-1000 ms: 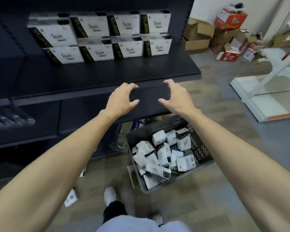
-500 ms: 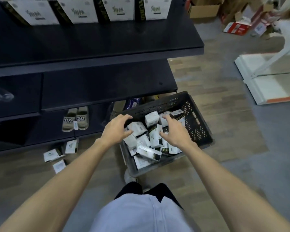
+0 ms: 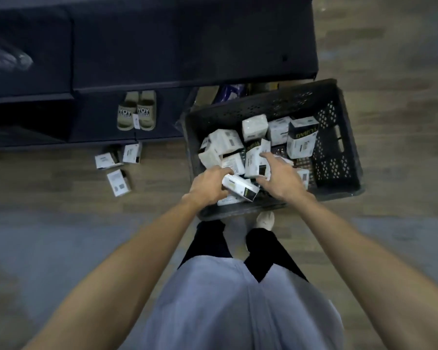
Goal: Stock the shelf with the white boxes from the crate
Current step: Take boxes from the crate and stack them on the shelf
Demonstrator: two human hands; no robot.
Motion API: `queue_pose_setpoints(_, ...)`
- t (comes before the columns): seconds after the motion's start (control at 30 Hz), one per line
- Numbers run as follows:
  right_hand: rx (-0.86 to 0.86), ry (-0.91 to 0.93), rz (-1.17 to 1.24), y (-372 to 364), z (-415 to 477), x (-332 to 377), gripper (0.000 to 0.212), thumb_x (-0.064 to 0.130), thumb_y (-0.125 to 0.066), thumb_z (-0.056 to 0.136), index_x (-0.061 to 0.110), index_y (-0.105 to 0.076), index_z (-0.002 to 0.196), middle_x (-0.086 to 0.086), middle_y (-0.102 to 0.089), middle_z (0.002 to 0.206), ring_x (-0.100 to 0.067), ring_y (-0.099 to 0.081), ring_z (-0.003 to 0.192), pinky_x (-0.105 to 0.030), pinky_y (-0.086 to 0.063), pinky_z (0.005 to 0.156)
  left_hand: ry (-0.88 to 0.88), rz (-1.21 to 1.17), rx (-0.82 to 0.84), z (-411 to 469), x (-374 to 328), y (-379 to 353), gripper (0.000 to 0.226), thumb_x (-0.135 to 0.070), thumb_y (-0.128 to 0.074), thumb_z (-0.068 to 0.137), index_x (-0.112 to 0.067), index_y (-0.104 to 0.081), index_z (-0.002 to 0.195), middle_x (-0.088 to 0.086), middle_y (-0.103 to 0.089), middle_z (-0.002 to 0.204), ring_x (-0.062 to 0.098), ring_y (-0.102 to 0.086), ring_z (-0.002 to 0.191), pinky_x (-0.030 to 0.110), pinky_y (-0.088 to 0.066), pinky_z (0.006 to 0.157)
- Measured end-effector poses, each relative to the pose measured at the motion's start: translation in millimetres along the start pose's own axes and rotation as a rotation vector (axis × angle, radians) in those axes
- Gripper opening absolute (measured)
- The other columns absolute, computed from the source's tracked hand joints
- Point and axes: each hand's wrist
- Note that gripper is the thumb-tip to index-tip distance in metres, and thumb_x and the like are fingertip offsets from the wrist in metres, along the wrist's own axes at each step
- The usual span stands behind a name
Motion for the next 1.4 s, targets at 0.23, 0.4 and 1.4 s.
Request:
queue_pose_setpoints(0.23,0.049,0.055,-0.001,-45,41,-40,0.055,0.026,-0.060,0.095,0.032,-0.035,0.144,-0.009,-0.053,0.130,-0.033,-0.054,0.115,-0.043,-0.047,0.086,0.037,0.100,0.123,56,14,-62,0.062,-0.017,-0.073,0.080,-0.025,-0.048,0.136,0.006,-0.045,0.136,0.030,-0.051,0.120,0.042,-0.048,0.089)
queue_pose_setpoints(0.4,0.116,0.044,-0.020,-69,70,-67,0.060,0.024,-0.057,0.097,0.037,-0.029,0.148,-0.007,-0.047,0.138,-0.032,-0.053,0.117,-0.041,-0.046,0.083,0.037,0.318,0.162,99,21,-94,0.069,-0.007,-0.069,0.083,-0.022,-0.038,0.143,0.009,-0.038,0.139,0.031,-0.036,0.131,0.045,-0.050,0.093)
queue_pose_setpoints(1.4,-0.193,0.268,-0.065,119,-16,-17,0.062,0.026,-0.078,0.083,0.019,-0.047,0.136,-0.004,-0.056,0.132,-0.027,-0.056,0.118,-0.040,-0.047,0.093,-0.205,0.206,-0.063,43,-93,139,0.056,-0.038,-0.080,0.064,-0.027,-0.061,0.116,-0.005,-0.065,0.107,0.020,-0.057,0.098,0.039,-0.051,0.081)
Point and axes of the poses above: each hand's wrist, its own z-axis towards the middle knuckle, its own y-axis out of the back of the hand, x = y × z
